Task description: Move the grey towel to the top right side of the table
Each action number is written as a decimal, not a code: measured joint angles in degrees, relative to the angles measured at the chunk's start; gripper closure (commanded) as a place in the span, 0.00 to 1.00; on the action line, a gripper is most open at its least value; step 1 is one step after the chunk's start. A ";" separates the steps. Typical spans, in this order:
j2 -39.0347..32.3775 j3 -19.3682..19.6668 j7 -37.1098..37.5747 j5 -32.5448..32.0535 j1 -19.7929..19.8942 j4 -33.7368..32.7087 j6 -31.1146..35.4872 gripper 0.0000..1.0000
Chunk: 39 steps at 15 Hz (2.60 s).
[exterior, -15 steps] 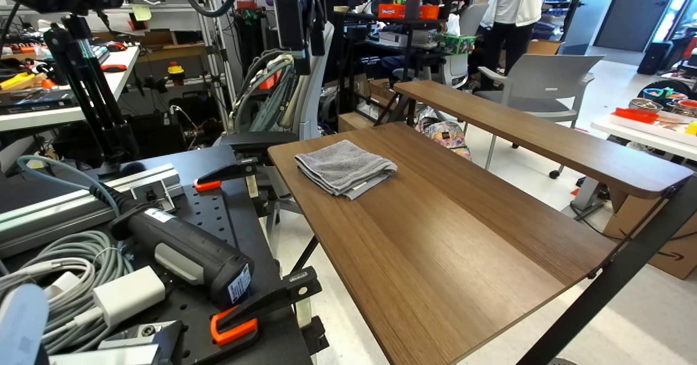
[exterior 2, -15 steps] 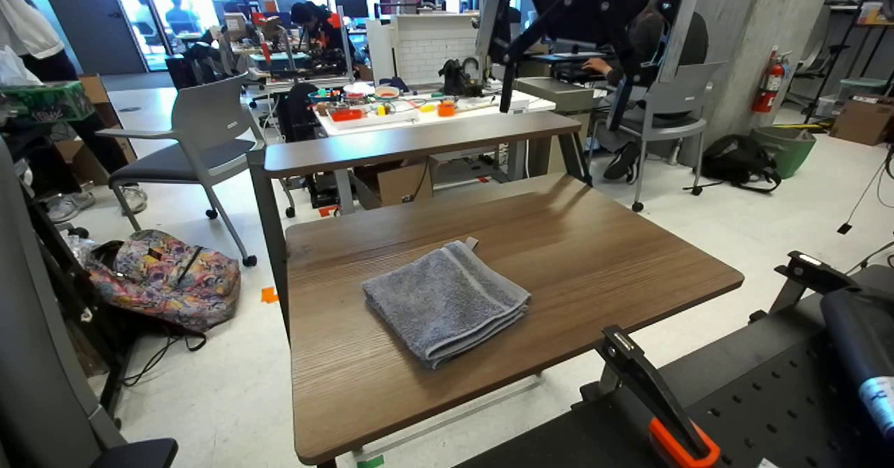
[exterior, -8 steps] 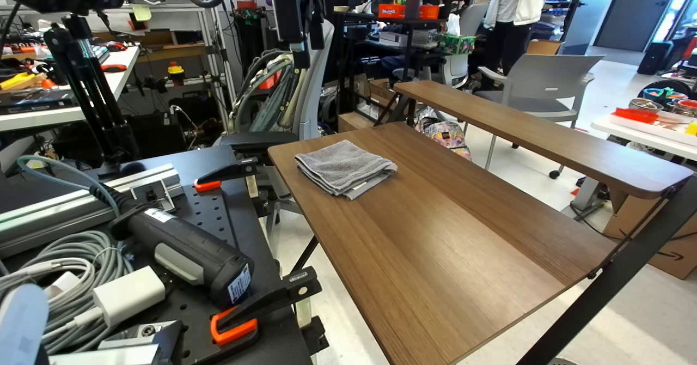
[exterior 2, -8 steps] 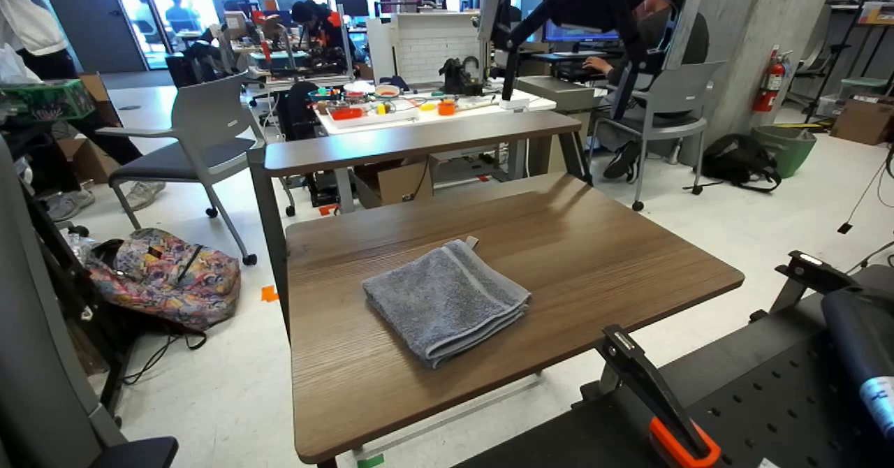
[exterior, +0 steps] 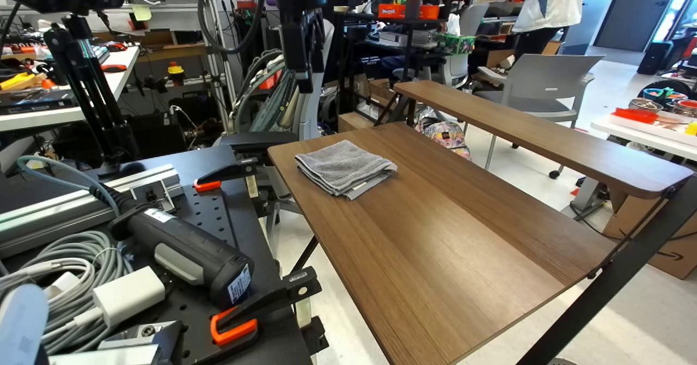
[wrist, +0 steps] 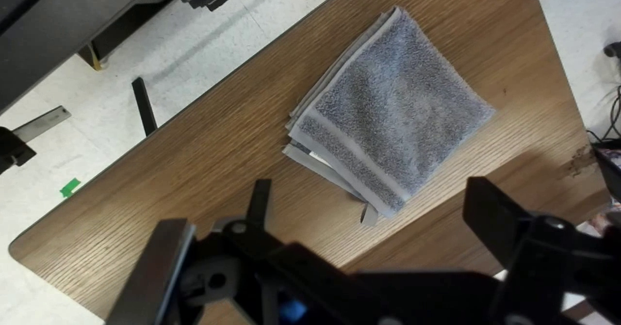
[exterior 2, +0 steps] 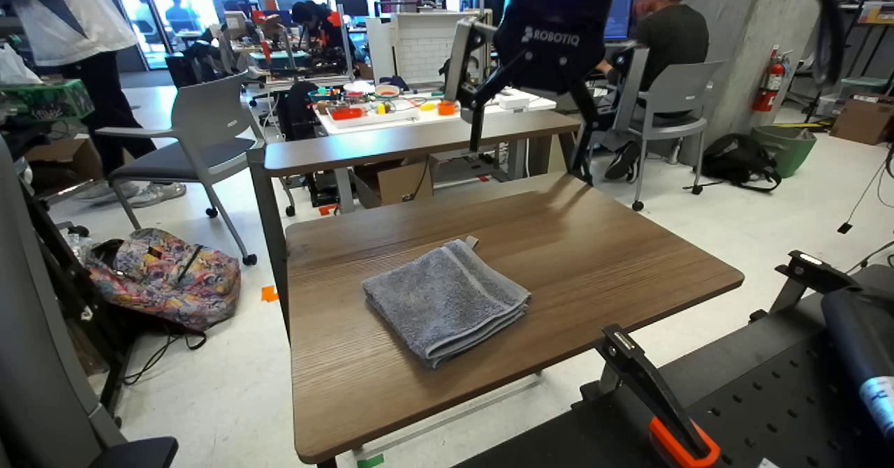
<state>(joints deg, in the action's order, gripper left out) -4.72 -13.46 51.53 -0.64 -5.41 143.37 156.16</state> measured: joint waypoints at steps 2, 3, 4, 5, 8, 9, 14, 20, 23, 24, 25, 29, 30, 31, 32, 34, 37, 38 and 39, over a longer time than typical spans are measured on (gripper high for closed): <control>-4.96 1.02 1.57 -0.58 -1.81 -2.42 3.48 0.00; -7.52 1.79 1.89 -0.58 -2.87 -3.88 4.97 0.00; -10.02 2.64 2.02 -0.54 -3.95 -5.42 6.03 0.00; -12.64 3.70 2.06 -0.48 -5.12 -7.19 6.88 0.00; -20.16 6.53 2.07 0.28 -8.03 -13.07 7.46 0.00; -22.69 7.34 2.07 0.64 -8.84 -15.16 7.45 0.00; -32.64 9.83 1.71 2.48 -11.48 -23.43 7.17 0.00; -39.97 11.54 1.24 3.40 -12.82 -29.94 6.87 0.00; -42.96 12.55 1.24 3.94 -13.06 -33.00 6.13 0.00; -43.82 12.90 1.17 4.33 -13.06 -34.12 5.33 0.00; -44.59 13.23 1.14 4.52 -13.05 -35.24 4.52 0.00; -46.26 14.31 1.07 4.65 -12.91 -38.66 0.69 0.00; -46.55 14.62 1.02 4.65 -12.87 -39.25 0.00 0.00; -46.80 15.00 1.01 4.65 -12.84 -39.76 -0.57 0.00; -47.03 15.48 1.00 4.65 -12.79 -40.22 -1.19 0.00; -47.52 16.85 1.00 4.63 -12.75 -40.99 -1.95 0.00; -48.53 19.58 1.06 4.63 -12.44 -42.04 -2.07 0.00; -48.88 20.41 1.19 4.65 -12.09 -42.59 -2.23 0.00; -49.23 21.09 1.37 4.67 -11.56 -43.26 -2.44 0.00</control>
<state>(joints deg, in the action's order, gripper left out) -53.95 7.64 52.90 4.02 -16.97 100.11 153.72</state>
